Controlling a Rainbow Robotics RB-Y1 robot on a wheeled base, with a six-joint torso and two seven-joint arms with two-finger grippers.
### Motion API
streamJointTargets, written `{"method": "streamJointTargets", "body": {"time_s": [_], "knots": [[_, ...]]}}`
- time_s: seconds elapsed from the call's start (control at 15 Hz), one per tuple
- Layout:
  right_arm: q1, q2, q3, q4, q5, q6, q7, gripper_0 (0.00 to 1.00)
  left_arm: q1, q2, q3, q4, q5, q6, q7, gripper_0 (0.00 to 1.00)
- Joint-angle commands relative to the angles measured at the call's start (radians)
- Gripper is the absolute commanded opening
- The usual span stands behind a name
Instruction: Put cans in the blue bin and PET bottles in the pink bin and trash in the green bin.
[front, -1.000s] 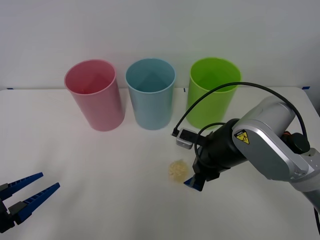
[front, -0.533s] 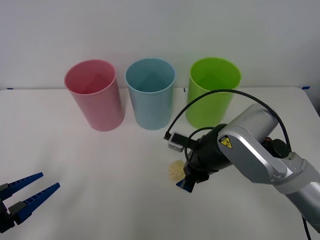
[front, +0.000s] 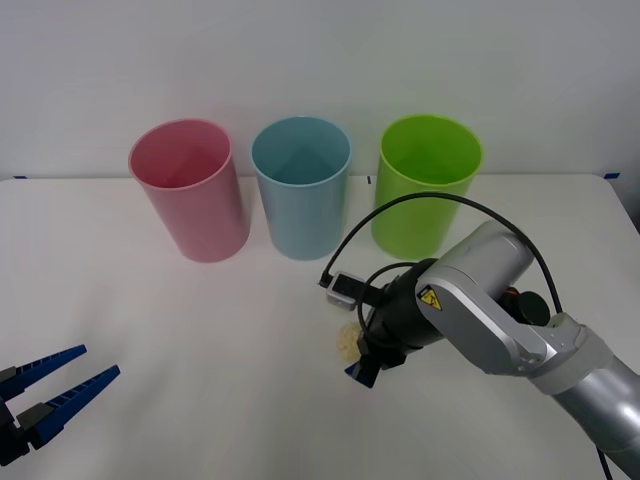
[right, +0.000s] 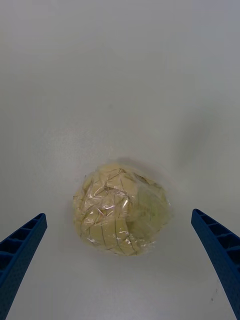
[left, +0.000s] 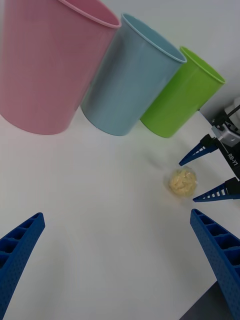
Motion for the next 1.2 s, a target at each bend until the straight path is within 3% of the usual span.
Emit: {"method": "streamJointTargets", "body": {"time_s": [0.07,0.6,1.07,1.13,1.2], "knots": [[0.000,0.001,0.016,0.005,0.010,0.005,-0.009,1.00,0.000,0.000,0.000,0.000,0.000,0.000,0.000,1.00],[-0.025,0.058,0.018,0.097,0.044,0.033,-0.005,1.00,0.000,0.000,0.000,0.000,0.000,0.000,0.000,1.00],[-0.028,0.063,0.019,0.104,0.050,0.033,0.000,1.00,0.000,0.000,0.000,0.000,0.000,0.000,0.000,1.00],[-0.026,0.060,0.018,0.104,0.051,0.033,0.000,0.76,0.000,0.000,0.000,0.000,0.000,0.000,0.000,1.00],[-0.026,0.060,0.021,0.104,0.054,0.033,0.001,0.45,0.000,0.000,0.000,0.000,0.000,0.000,0.000,1.00]]}}
